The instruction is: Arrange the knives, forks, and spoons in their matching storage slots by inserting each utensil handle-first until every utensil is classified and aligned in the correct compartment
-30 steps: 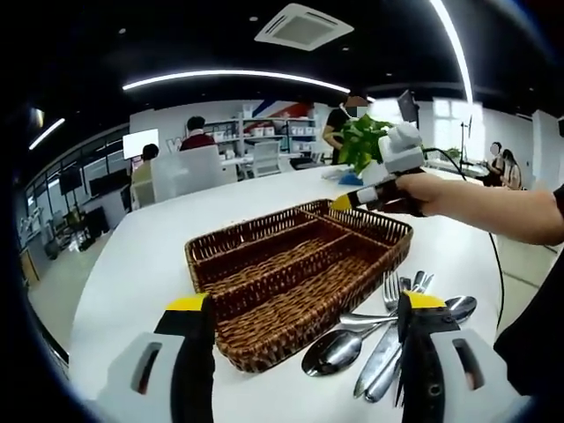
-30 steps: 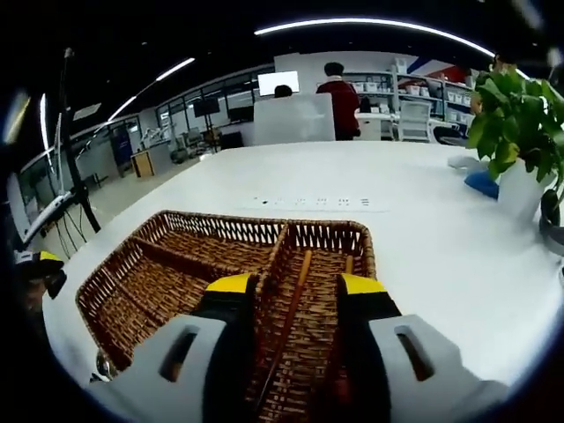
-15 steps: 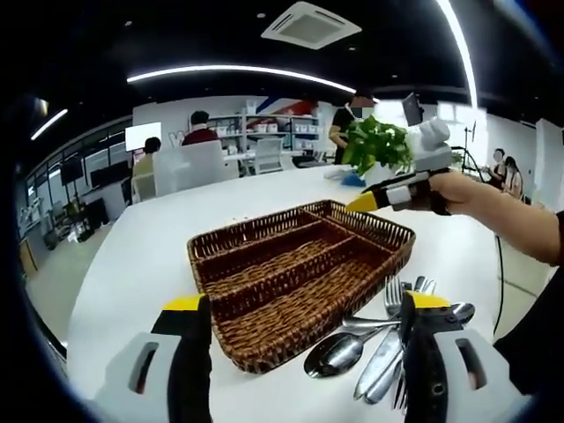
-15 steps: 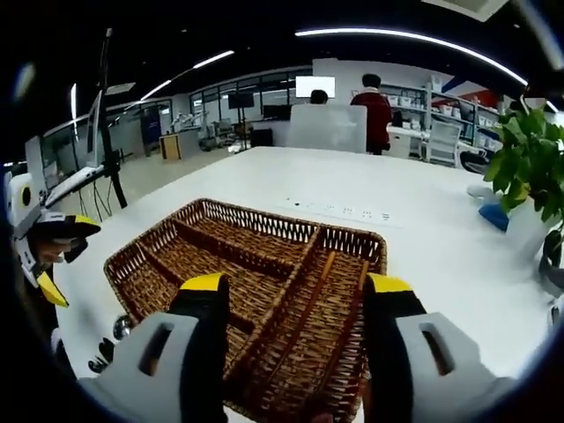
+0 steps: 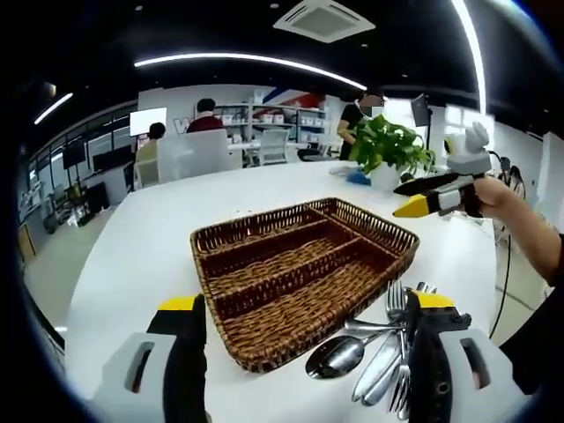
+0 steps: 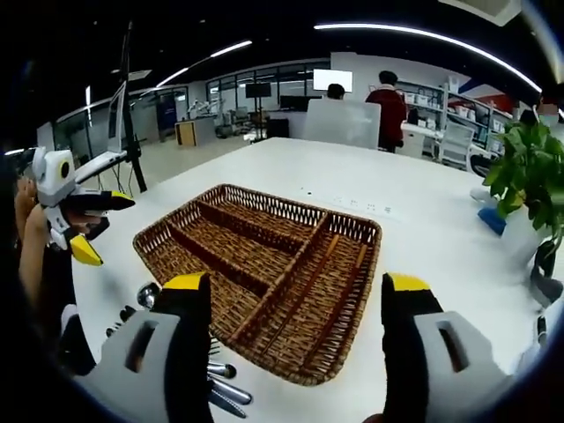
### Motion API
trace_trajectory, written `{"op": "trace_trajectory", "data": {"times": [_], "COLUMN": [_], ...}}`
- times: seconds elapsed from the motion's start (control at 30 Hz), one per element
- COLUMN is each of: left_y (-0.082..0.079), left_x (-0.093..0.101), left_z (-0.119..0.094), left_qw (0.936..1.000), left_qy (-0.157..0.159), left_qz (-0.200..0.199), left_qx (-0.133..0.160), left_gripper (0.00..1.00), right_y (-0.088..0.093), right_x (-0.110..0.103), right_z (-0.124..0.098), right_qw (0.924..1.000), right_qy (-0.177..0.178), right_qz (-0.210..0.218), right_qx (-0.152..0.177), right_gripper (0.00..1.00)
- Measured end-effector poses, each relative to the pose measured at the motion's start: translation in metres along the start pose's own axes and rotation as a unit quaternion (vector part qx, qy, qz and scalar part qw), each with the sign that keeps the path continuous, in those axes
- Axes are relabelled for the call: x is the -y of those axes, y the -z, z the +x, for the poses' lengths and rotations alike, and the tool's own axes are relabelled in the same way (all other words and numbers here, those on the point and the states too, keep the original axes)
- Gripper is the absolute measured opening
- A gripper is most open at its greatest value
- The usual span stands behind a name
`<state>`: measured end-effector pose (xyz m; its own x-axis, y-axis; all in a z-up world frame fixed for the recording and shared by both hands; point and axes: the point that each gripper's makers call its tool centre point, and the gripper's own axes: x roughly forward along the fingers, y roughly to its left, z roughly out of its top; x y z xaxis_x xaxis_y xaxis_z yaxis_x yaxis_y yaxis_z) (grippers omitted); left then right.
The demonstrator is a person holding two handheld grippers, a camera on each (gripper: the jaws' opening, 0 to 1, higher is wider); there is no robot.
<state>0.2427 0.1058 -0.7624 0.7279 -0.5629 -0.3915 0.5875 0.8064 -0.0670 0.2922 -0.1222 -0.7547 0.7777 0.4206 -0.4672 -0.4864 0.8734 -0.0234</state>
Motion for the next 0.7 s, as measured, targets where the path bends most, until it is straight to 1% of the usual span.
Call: {"op": "trace_trajectory", "data": {"times": [0.1, 0.2, 0.23, 0.3, 0.37, 0.43, 0.47, 0.53, 0.6, 0.67, 0.7], "left_y": [-0.001, -0.002, -0.003, -0.003, -0.003, -0.004, -0.005, -0.005, -0.004, -0.003, -0.002], "left_x": [0.001, 0.001, 0.001, 0.003, 0.005, 0.006, 0.005, 0.004, 0.005, 0.005, 0.005], "left_z": [-0.002, -0.003, -0.004, -0.005, -0.007, -0.008, -0.008, -0.008, -0.007, -0.008, -0.008], "left_qw": [1.0, 1.0, 1.0, 1.0, 0.9999, 0.9999, 0.9999, 0.9998, 0.9997, 0.9996, 0.9995], "left_qy": [0.002, 0.003, 0.002, 0.004, 0.013, 0.015, 0.014, 0.013, 0.016, 0.017, 0.017], "left_qz": [0.007, 0.005, 0.003, 0.004, -0.001, -0.001, 0.003, 0.003, 0.004, 0.002, 0.0], "left_qx": [-0.002, -0.001, -0.001, -0.002, -0.003, -0.004, -0.005, -0.012, -0.018, -0.024, -0.027], "left_gripper": [0.99, 0.99, 0.99, 0.99, 0.99, 0.99, 0.99, 0.99, 0.99, 0.99, 0.99], "right_y": [0.001, 0.001, 0.005, 0.009, 0.011, 0.012, 0.014, 0.016, 0.024, 0.026, 0.029], "right_x": [-0.003, -0.01, -0.013, -0.014, -0.014, -0.016, -0.018, -0.022, -0.025, -0.023, -0.023], "right_z": [-0.007, -0.015, -0.019, -0.023, -0.029, -0.031, -0.033, -0.034, -0.034, -0.032, -0.032], "right_qw": [0.9999, 0.9997, 0.9994, 0.9994, 0.9994, 0.9993, 0.9989, 0.9981, 0.9964, 0.9964, 0.9966], "right_qy": [-0.008, -0.021, -0.029, -0.029, -0.027, -0.033, -0.045, -0.058, -0.074, -0.073, -0.069], "right_qz": [-0.005, -0.007, -0.016, -0.02, -0.019, -0.014, -0.002, 0.008, 0.027, 0.028, 0.023], "right_qx": [0.006, 0.01, 0.003, -0.007, -0.008, -0.009, -0.014, -0.018, -0.032, -0.033, -0.04], "right_gripper": [0.9, 1.0, 1.0, 1.0, 1.0, 1.0, 1.0, 1.0, 1.0, 1.0, 1.0]}}
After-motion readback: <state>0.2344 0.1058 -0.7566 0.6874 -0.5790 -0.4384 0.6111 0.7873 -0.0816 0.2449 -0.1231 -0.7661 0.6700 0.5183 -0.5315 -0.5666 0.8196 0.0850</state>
